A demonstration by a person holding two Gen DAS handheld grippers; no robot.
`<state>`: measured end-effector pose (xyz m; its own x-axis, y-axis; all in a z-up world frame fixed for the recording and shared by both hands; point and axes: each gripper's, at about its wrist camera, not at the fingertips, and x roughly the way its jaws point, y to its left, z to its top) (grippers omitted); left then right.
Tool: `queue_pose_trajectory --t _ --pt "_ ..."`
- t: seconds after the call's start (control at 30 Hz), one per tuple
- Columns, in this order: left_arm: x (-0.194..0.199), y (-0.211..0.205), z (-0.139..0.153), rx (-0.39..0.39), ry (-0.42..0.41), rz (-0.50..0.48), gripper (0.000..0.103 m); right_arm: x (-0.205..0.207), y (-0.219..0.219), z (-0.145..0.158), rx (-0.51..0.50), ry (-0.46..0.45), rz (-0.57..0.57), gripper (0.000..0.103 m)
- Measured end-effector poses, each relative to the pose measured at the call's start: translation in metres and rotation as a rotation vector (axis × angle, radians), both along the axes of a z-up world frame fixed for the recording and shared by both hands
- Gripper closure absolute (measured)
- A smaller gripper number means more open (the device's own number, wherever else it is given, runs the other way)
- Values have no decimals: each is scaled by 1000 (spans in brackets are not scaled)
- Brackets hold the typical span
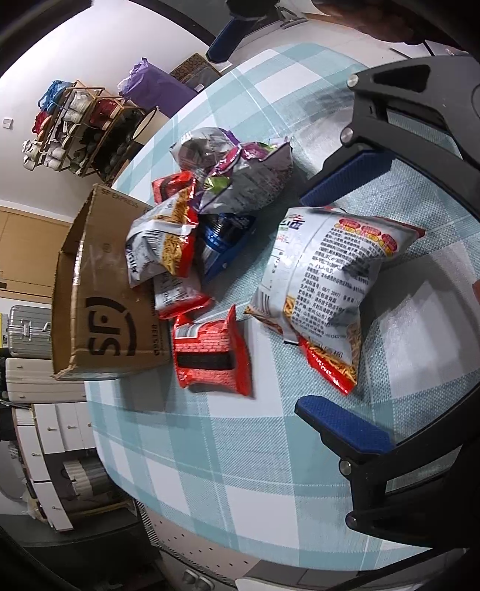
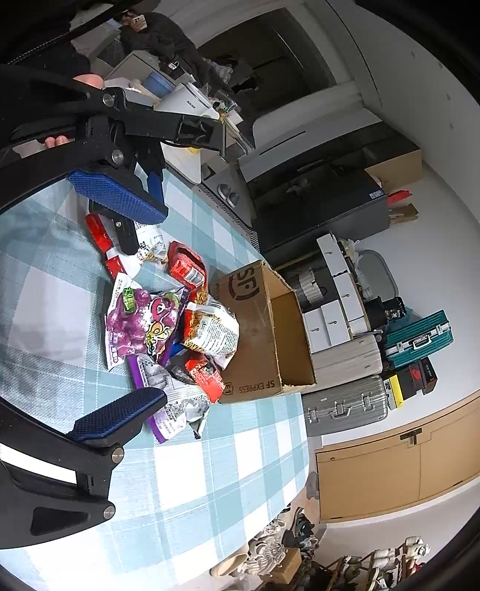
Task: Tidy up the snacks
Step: 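Grasp the white noodle-snack bag with the left gripper, then grasp the white-and-purple snack bag with the right gripper while the left holds its bag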
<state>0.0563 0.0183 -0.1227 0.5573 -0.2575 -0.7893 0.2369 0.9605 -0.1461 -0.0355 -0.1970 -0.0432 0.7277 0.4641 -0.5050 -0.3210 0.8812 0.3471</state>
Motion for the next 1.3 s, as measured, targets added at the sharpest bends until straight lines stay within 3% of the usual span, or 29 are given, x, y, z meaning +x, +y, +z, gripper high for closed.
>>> queue_pose_trajectory --t 0.17,0.23,0.3,0.4,1.3 --pt "5 -2 -11 -27 32 -13 3 0 -3 -3 7 10 -5 12" --pt "6 -2 -13 -62 33 -31 17 0 -4 -4 9 13 -7 12" --pt "2 -2 -14 -76 21 -46 23 0 -5 -5 10 15 -8 12" --pt "1 -1 -17 -138 36 -75 45 0 -5 -7 14 20 -10 12" --pt "-22 14 1 -147 -9 -66 49 7 -12 -20 18 76 -45 12"
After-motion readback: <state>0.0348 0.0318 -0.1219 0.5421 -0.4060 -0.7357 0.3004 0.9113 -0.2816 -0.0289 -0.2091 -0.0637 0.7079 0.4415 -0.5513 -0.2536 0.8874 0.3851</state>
